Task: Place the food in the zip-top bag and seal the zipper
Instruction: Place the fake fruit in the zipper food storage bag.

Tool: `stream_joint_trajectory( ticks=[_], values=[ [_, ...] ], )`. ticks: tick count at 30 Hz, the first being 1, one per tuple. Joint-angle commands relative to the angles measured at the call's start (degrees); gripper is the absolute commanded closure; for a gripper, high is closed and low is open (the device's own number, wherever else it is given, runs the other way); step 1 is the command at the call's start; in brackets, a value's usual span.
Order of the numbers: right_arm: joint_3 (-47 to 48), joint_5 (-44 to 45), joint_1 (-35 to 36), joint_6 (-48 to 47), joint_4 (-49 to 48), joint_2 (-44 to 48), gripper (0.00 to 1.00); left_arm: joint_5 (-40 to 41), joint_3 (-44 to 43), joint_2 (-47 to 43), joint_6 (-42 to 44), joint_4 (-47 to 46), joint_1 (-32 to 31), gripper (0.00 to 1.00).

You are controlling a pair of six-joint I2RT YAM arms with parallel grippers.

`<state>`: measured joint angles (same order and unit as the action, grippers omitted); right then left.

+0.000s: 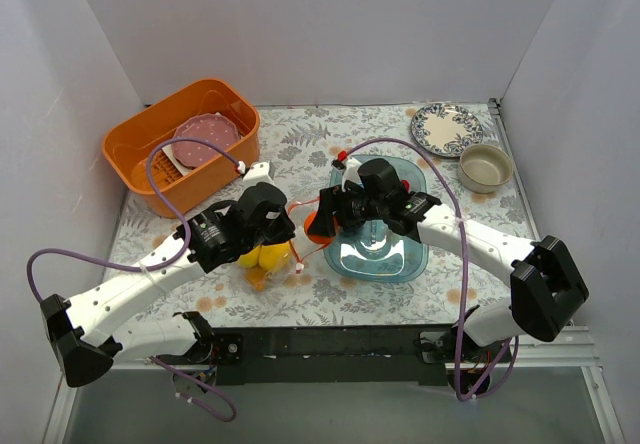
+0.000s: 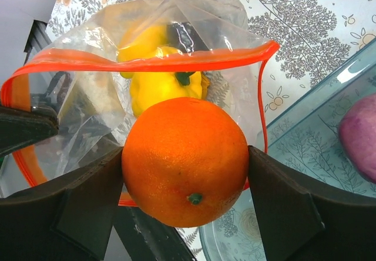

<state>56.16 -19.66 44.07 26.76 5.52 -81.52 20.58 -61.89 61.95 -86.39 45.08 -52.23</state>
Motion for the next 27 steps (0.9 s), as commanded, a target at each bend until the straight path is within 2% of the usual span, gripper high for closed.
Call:
stream_joint_trajectory(
  ticks=[1, 4, 11, 17, 21, 23, 27],
  values=[
    [2.99, -0.91, 0.4, -0.84, -1.74, 1.36, 0.09, 1.75, -1.83, -0.87, -0.62, 0.54, 0.28, 1.0],
    [2.73, -0.2, 0.4, -1.1, -1.65, 2.67, 0.04, 1.66, -1.48, -1.13, -0.62, 0.1, 0.28, 1.0],
    [2.47, 0.14, 0.4, -1.19, -0.6, 3.81, 0.04, 1.75, -1.92, -0.78, -0.54, 0.01, 0.37, 1.0],
    [0.0, 12.34, 0.05, 0.22, 1.77, 9.87, 0.04, 2.53, -1.66, -1.04, -0.62, 0.8, 0.37, 1.0],
    [-0.61, 26.73, -1.53, 2.23, 7.65, 13.39, 0.02, 6.57, -1.57, -2.62, -1.94, 2.73, 0.37, 1.0],
    [-0.7, 28.88, -3.8, 3.12, 11.17, 13.84, 0.02, 7.54, -0.7, -4.12, -1.07, 1.77, 0.46, 1.0],
    [0.61, 26.71, -7.59, 2.77, 15.3, 11.04, 0.02, 5.1, 0.27, -3.86, -0.27, 0.89, 0.46, 1.0]
  ],
)
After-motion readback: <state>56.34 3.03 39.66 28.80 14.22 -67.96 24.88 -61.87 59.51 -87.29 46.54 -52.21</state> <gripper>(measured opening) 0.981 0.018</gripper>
